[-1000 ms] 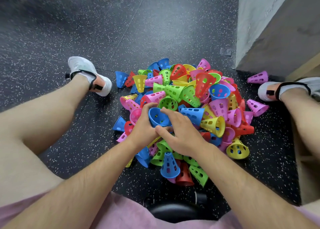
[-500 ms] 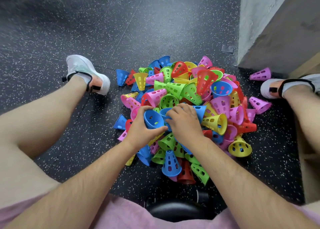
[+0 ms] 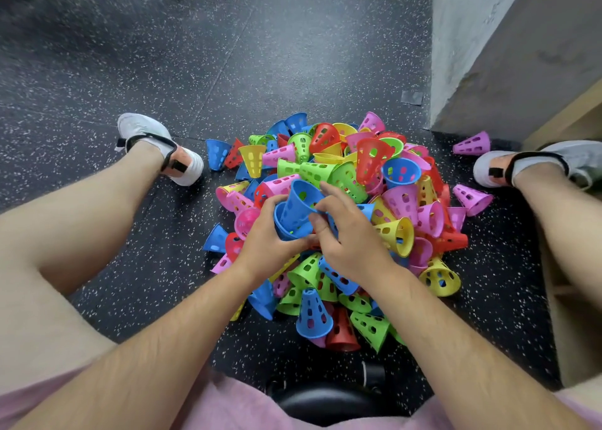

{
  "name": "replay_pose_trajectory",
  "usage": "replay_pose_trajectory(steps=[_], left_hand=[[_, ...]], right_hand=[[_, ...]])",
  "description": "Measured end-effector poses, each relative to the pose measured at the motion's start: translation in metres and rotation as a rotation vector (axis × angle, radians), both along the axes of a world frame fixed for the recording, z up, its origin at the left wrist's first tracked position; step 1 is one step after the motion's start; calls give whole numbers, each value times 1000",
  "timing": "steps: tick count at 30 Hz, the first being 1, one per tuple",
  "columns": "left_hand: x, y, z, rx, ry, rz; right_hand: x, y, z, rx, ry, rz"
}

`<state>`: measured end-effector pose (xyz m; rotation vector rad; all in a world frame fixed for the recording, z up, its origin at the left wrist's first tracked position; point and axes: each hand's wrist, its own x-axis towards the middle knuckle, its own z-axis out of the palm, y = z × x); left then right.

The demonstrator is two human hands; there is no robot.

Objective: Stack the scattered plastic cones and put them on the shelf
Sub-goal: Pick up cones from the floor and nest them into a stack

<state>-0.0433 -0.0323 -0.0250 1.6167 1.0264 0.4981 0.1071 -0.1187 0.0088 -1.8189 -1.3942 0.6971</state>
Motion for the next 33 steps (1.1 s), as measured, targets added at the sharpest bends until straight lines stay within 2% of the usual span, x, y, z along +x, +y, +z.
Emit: replay_pose_trajectory(steps=[5, 10, 15, 17, 20, 22, 25, 28, 31, 33], left_hand=[[6, 0, -4, 15, -36, -9], [12, -1, -7, 23, -41, -24], [17, -2, -7, 37, 2, -55], [18, -2, -5, 35, 17, -59], [19, -2, -5, 29, 14, -66], [20, -2, -5, 24, 13, -67], [20, -3, -6, 25, 27, -78], [19, -3, -7, 25, 44, -85], [19, -5, -6, 34, 46, -87], [19, -5, -4, 29, 46, -87]], right_hand=[[-8, -5, 1, -96, -16, 110], [-4, -8, -2, -94, -74, 81], [16, -6, -11, 18, -373, -250], [28, -6, -11, -69, -485, -403], [43, -8, -14, -339, -640, -502], [48, -8, -16, -433, -636, -474], [49, -9, -18, -434, -542, -399], [45, -7, -17, -330, -457, -388], [41, -9, -13, -129, -418, -357], [39, -8, -9, -14, -319, -324]])
